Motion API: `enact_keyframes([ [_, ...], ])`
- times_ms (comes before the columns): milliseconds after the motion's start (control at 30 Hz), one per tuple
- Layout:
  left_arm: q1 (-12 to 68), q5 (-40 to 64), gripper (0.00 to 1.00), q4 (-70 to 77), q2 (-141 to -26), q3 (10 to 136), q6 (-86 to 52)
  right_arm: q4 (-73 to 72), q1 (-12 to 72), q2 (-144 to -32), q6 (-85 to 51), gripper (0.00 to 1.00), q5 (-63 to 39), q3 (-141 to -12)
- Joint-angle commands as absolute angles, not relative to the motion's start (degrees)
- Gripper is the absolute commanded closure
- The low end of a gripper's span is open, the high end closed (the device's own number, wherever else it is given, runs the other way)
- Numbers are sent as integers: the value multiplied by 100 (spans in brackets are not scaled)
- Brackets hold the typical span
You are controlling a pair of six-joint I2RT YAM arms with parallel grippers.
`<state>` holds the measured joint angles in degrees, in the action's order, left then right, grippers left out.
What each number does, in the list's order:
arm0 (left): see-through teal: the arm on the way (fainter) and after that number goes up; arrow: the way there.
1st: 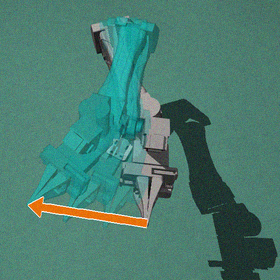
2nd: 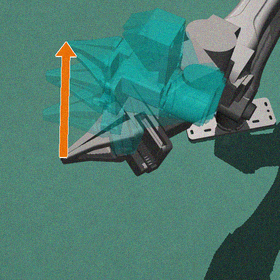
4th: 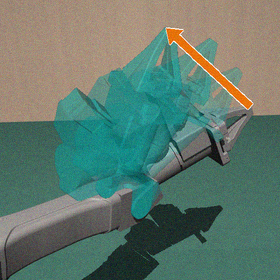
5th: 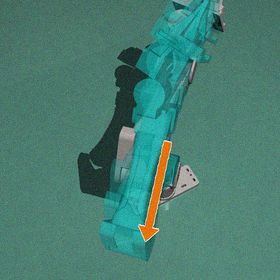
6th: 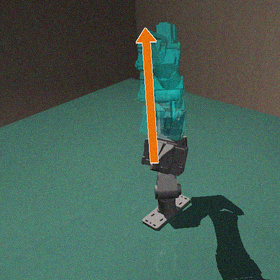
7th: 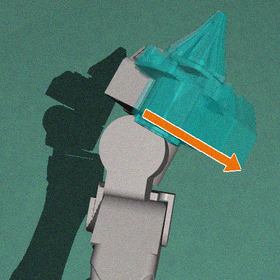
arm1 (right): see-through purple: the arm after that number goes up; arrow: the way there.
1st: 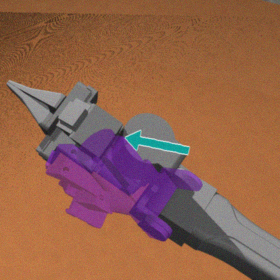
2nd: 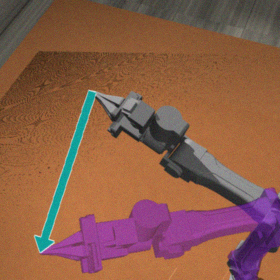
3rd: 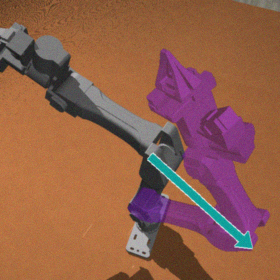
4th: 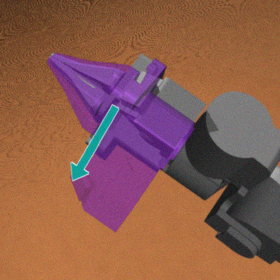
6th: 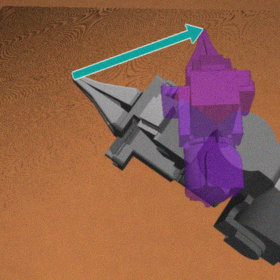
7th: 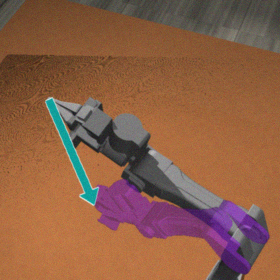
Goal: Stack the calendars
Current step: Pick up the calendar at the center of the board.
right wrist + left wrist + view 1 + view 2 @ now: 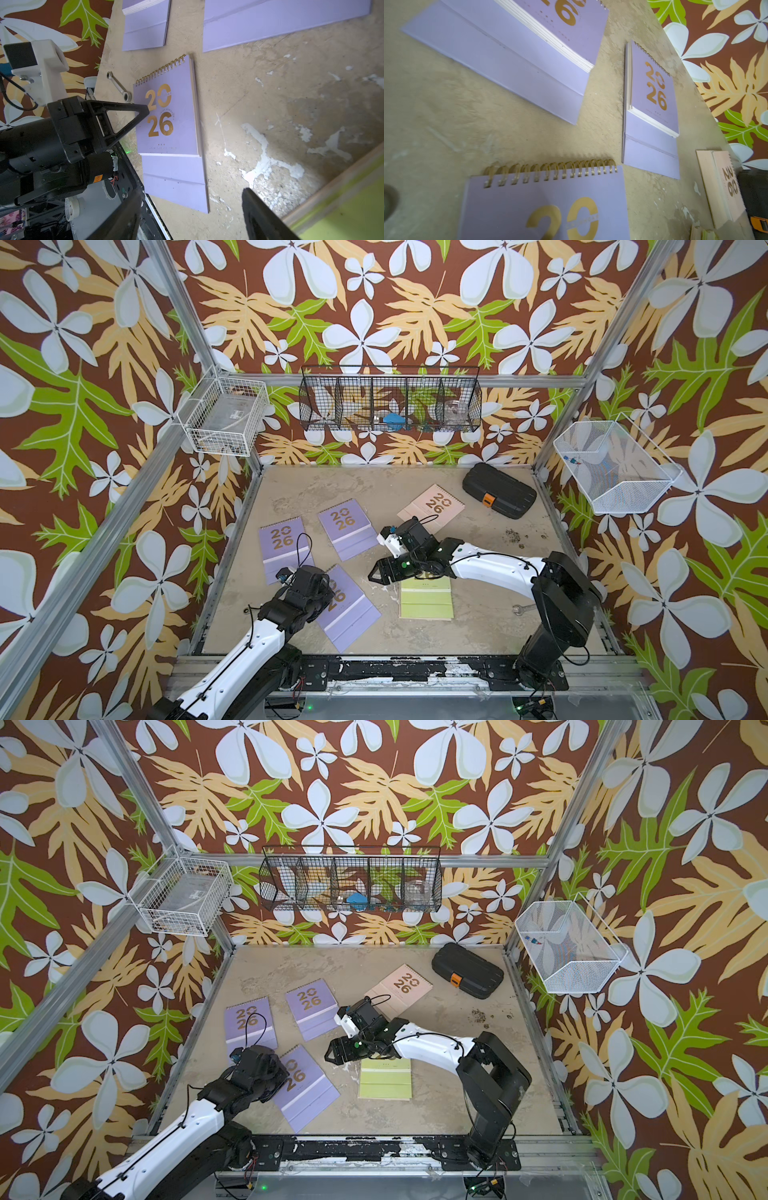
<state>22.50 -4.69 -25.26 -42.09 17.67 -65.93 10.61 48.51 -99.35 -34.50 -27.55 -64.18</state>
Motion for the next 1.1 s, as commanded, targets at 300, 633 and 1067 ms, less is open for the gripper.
enact_keyframes([
  [300, 2225, -1127, 100, -3394, -3973, 1760, -7099, 762, 4975, -10516, -3476, 20, -2995, -6671],
  [633, 2194, -1415, 100, -4133, -4662, 2540, -6928, 562, 4975, -10894, -3501, 16, -3319, -6867],
  [1067, 2050, -1190, 36, -4713, -4672, 2860, -7058, 456, 4974, -11275, -3450, 13, -3715, -7139],
])
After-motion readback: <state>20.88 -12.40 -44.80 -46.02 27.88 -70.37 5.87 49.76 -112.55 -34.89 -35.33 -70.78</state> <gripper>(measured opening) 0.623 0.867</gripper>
